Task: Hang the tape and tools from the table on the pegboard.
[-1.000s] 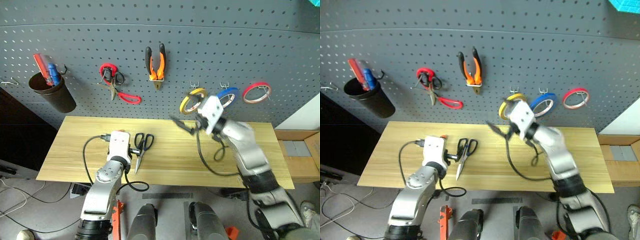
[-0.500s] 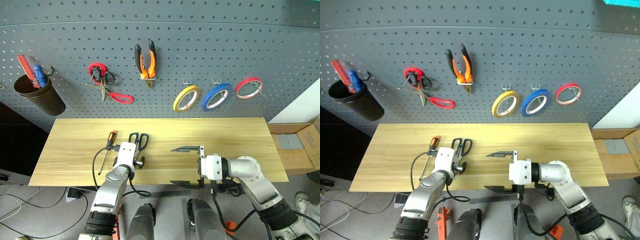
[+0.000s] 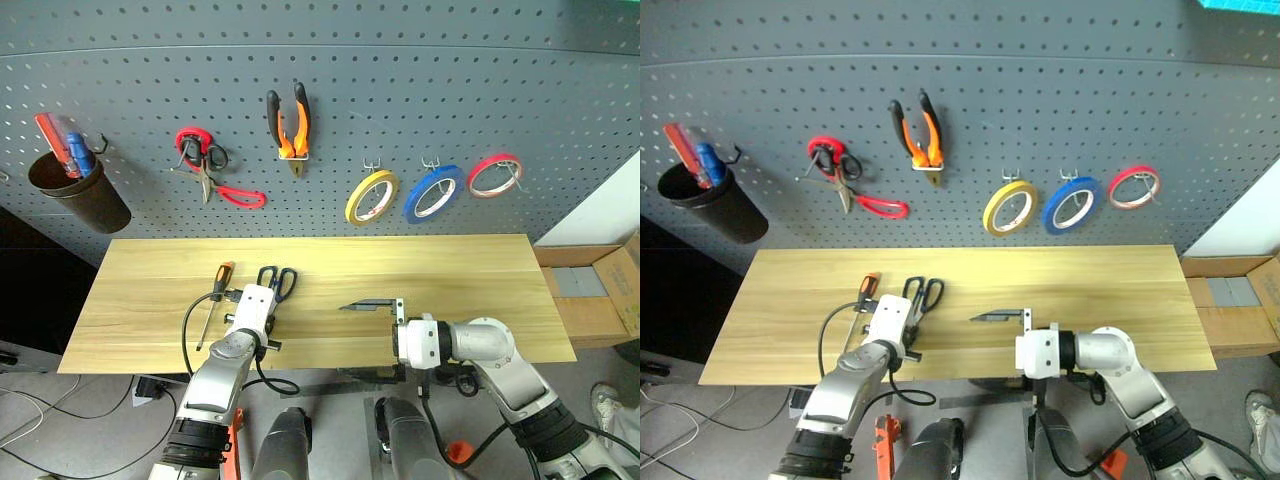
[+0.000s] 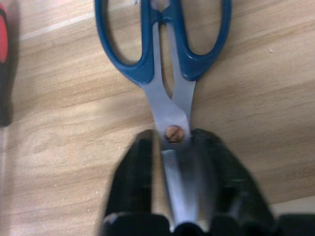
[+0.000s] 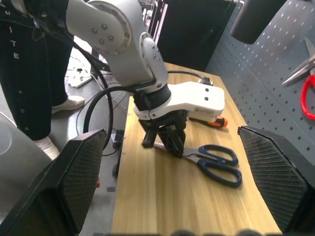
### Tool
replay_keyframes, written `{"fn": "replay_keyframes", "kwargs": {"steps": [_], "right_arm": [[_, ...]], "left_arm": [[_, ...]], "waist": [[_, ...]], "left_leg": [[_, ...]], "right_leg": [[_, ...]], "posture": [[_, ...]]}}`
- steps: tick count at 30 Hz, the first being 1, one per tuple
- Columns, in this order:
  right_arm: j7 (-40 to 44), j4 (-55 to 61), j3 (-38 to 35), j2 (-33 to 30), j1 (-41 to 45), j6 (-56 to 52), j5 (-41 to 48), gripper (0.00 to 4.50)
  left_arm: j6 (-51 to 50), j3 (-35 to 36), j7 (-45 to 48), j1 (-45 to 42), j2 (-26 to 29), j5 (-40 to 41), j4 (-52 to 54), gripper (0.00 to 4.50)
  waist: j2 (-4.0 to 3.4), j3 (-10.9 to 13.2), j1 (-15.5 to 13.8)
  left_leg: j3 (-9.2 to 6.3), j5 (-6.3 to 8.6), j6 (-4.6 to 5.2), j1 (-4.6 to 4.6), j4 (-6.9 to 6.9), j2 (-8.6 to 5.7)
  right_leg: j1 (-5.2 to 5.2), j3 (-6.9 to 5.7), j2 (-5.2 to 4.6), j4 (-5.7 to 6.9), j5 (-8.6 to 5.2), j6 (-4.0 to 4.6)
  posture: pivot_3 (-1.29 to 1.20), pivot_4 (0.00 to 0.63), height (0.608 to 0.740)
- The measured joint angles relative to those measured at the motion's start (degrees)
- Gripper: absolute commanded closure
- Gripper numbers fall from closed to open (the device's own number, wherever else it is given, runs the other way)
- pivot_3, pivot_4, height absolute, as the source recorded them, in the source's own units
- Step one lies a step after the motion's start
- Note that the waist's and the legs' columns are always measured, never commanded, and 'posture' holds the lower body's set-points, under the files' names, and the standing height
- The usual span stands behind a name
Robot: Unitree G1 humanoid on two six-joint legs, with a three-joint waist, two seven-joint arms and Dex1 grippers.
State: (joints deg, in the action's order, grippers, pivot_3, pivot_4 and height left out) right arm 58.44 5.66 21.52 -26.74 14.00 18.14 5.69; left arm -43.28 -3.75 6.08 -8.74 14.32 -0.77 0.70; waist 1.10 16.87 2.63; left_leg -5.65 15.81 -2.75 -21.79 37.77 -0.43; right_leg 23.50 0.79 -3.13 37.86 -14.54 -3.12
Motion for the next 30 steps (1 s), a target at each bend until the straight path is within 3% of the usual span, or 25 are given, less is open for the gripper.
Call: {"fn": "replay_keyframes", "kwargs": {"steps": [7,13,18,25,30], "right_arm": [[0.1,-1.6,0.0,0.0,0.2,0.2,0.0,0.00],[-2.7,3.8,-2.9,1.2,-0.3,-6.2,5.3,0.00],[-8.7,14.0,-5.5,3.6,-0.1,-18.8,12.8,0.00],[-13.7,17.0,-9.3,6.0,1.8,-26.1,17.6,0.00],[-14.7,16.4,-10.4,7.3,2.9,-26.4,18.3,0.00]], "left_arm": [[2.2,1.6,-0.2,0.6,-0.5,0.3,-0.1,4.00],[9.4,-1.6,5.0,15.8,4.0,0.1,15.4,4.00],[15.4,1.9,4.5,24.6,6.3,-1.7,27.3,4.00],[27.2,3.4,1.1,29.0,5.6,-6.8,35.6,4.00],[34.9,3.8,-0.1,26.8,5.3,-9.6,35.8,4.00]], "waist": [[0.00,0.0,0.0],[0.03,0.0,-0.4],[0.03,-0.2,-1.2],[0.14,-2.8,-2.7],[0.13,-4.9,-3.1]], "left_leg": [[-0.09,0.01,-0.01,-0.02,0.00,0.04],[-0.35,0.05,-0.16,-0.42,-0.16,0.21],[-0.53,-0.01,-0.27,-0.98,-0.02,0.13],[-0.24,-0.01,-0.27,-1.10,-0.05,-0.03],[-0.09,0.04,-0.18,-1.02,-0.05,-0.04]], "right_leg": [[0.02,0.01,-0.02,-0.03,0.10,0.17],[0.35,0.09,-0.18,-0.22,0.10,0.19],[0.68,0.04,-0.32,-0.27,0.11,0.19],[0.59,-0.19,-0.20,-0.77,0.22,0.06],[0.53,-0.20,-0.03,-0.78,0.25,0.11]], "posture": [[-0.01,0.302,0.740],[0.00,0.250,0.740],[0.03,0.191,0.740],[0.06,0.115,0.740],[0.06,0.087,0.740]]}}
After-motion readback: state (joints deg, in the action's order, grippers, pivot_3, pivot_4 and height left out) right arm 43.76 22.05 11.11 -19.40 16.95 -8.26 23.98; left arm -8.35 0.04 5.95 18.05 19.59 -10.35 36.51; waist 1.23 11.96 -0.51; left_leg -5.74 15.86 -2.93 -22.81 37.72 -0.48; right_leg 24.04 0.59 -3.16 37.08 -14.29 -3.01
